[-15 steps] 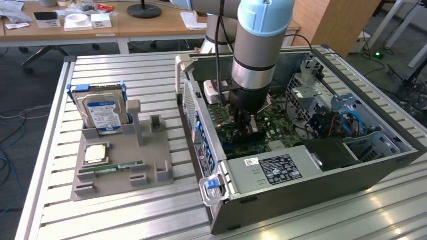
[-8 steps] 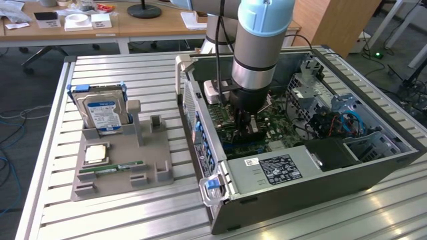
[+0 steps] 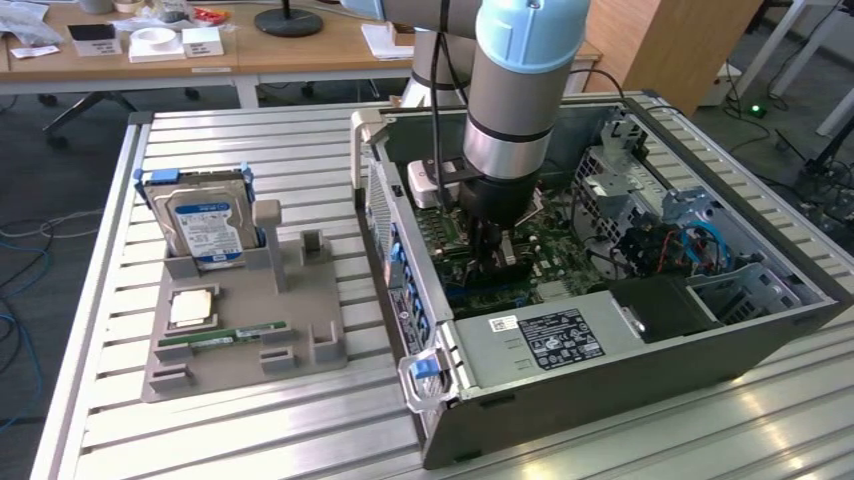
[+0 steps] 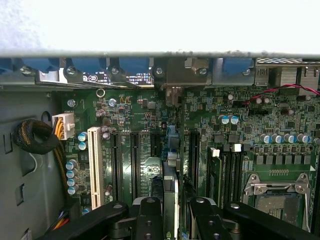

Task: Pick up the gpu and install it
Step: 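Insert the gpu into the slot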

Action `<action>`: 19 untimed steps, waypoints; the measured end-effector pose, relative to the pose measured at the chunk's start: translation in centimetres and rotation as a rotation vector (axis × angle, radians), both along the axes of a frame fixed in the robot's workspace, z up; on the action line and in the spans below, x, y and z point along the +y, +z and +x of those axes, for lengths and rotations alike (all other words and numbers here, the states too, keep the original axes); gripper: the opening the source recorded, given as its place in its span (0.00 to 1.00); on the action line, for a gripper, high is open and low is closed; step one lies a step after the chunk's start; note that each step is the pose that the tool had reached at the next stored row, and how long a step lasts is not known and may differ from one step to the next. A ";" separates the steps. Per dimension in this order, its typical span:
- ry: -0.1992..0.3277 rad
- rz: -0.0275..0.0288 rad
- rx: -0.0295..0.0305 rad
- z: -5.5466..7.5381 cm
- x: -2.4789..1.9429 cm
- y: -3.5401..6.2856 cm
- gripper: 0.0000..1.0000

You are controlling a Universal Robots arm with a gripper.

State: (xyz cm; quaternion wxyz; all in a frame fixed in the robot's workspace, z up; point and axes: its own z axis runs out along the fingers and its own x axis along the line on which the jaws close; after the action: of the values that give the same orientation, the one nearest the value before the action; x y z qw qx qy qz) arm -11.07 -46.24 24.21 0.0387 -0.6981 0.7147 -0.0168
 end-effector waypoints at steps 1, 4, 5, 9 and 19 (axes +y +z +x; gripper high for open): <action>0.000 0.0000 0.0000 0.0 0.00 0.00 0.26; 0.000 0.0000 0.0000 0.0 0.00 0.00 0.26; 0.000 0.0000 0.0000 0.0 0.00 0.00 0.26; 0.000 0.0000 0.0000 0.0 0.00 0.00 0.26; 0.000 0.0005 0.0001 0.0 0.00 -0.02 0.27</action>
State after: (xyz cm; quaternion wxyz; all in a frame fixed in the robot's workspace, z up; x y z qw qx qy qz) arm -11.09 -46.24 24.19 0.0388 -0.6980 0.7148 -0.0166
